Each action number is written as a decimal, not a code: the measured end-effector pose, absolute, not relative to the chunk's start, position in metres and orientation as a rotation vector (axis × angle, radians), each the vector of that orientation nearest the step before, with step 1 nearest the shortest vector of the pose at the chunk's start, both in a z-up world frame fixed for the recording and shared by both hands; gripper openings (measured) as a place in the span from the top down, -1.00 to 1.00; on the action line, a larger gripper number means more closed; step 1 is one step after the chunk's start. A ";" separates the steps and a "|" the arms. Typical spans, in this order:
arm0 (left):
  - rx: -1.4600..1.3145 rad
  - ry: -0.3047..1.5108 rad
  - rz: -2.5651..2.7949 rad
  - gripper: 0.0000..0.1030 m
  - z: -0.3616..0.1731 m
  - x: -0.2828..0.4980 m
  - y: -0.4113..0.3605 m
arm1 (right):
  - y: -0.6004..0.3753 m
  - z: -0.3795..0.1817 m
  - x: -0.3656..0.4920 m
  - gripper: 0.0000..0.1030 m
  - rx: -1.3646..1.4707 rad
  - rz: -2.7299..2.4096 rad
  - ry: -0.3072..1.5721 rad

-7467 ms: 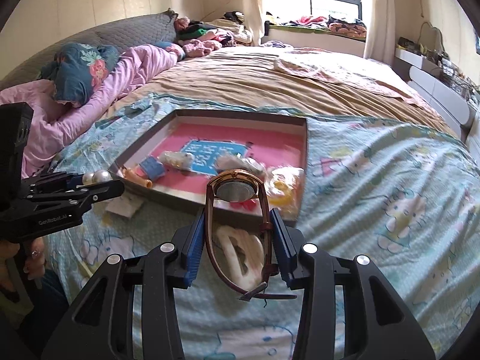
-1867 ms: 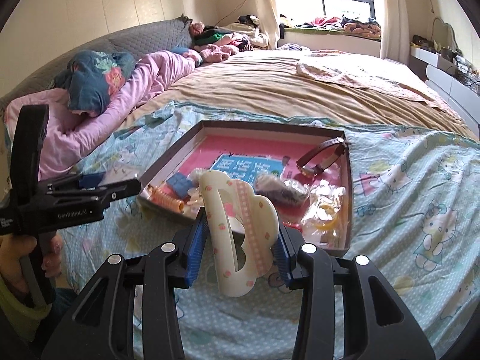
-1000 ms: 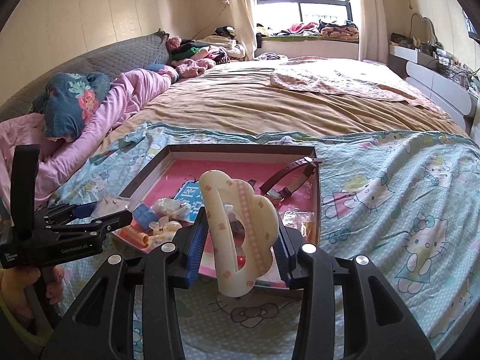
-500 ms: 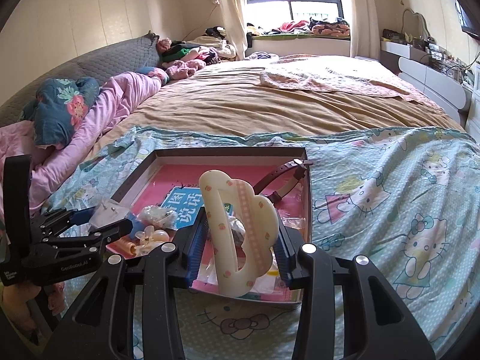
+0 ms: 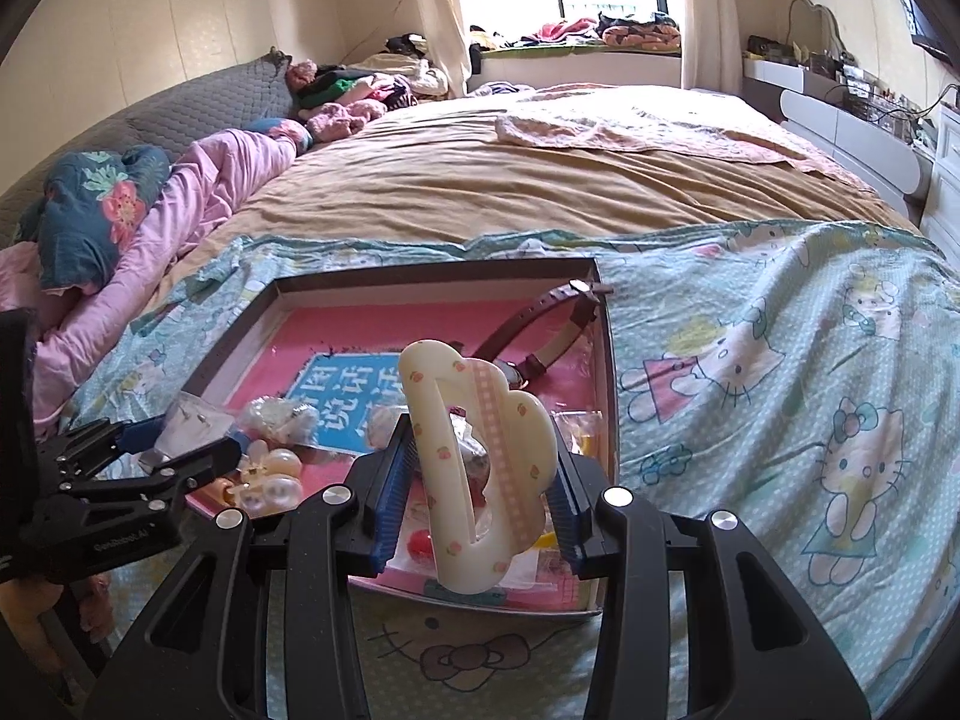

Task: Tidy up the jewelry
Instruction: 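Carry the earring card and claw clip into the brown box and open both grippers, then withdraw both open grippers away from the brown box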

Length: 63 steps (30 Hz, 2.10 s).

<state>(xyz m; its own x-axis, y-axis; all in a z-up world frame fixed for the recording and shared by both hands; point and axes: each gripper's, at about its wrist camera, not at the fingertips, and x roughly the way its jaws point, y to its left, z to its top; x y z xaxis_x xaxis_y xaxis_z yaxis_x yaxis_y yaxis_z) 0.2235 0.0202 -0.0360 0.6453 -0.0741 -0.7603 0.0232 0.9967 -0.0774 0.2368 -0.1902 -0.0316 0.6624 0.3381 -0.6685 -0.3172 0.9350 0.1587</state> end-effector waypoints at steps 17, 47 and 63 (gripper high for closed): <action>-0.075 0.898 -0.047 -0.16 -0.046 0.228 0.024 | -0.173 -0.053 0.239 0.24 -0.007 0.358 0.793; -0.061 0.852 -0.037 -0.74 -0.017 0.212 0.022 | -0.205 -0.012 0.189 -0.69 0.055 0.358 0.705; -0.084 0.775 -0.007 -0.81 0.025 0.152 0.023 | -0.216 0.030 0.132 -0.88 0.052 0.400 0.620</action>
